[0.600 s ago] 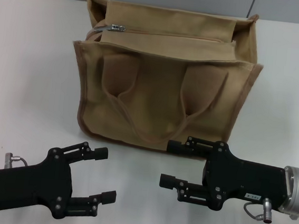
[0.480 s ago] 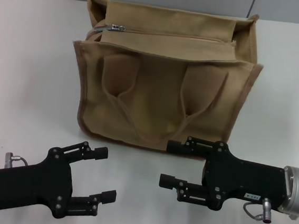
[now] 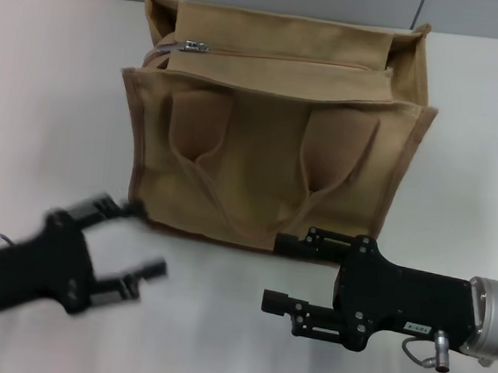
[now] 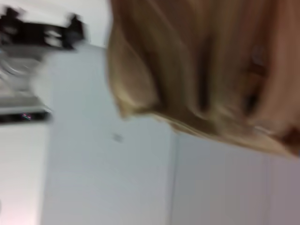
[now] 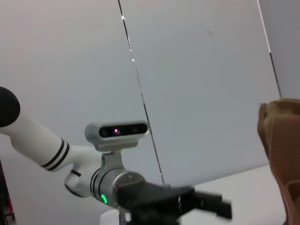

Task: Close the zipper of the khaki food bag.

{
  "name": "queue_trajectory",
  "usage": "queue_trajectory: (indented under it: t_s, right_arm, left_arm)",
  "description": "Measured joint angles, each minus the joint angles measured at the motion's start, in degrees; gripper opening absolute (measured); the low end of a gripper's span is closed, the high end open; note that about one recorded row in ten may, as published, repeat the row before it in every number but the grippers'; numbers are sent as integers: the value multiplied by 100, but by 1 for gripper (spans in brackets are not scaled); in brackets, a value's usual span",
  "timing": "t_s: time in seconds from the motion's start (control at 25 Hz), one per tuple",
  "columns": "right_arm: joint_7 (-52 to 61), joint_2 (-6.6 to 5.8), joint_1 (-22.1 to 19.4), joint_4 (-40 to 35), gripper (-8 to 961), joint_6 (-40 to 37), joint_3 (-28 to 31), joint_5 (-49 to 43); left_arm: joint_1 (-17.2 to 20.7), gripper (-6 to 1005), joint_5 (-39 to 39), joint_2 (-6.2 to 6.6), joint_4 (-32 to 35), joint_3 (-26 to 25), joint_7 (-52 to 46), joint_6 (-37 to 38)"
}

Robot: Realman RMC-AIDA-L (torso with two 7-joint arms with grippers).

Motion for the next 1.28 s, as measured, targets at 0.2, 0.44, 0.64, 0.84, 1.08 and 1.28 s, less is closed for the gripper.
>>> queue_trajectory:
  t_s: [0.2, 0.44, 0.64, 0.84, 1.08, 1.28]
  right_arm:
    - [-211, 6, 0, 159, 679, 27, -1, 5]
    - [-536, 9, 0, 470, 679, 321, -1, -8]
    - [-538, 10, -4, 493, 679, 375, 0, -11]
    - [-545, 9, -10, 512, 679, 377, 0, -19]
    - [-583, 9, -18, 559, 678, 377, 0, -22]
    - [-592, 9, -14, 616, 678, 360, 0, -22]
  left_arm:
    - [23, 841, -147, 8, -540, -1803, 148, -158]
    - [-193, 841, -232, 20, -770, -3219, 11, -626]
    - [-670, 842, -43, 9, -734, -2549, -23, -1094]
    - [-1179, 842, -30, -21, -796, -2046, 17, -1557]
    - [-1364, 841, -303, -40, -896, -1989, 51, -1419]
    - [-1402, 841, -558, -53, -1130, -1989, 376, -1107]
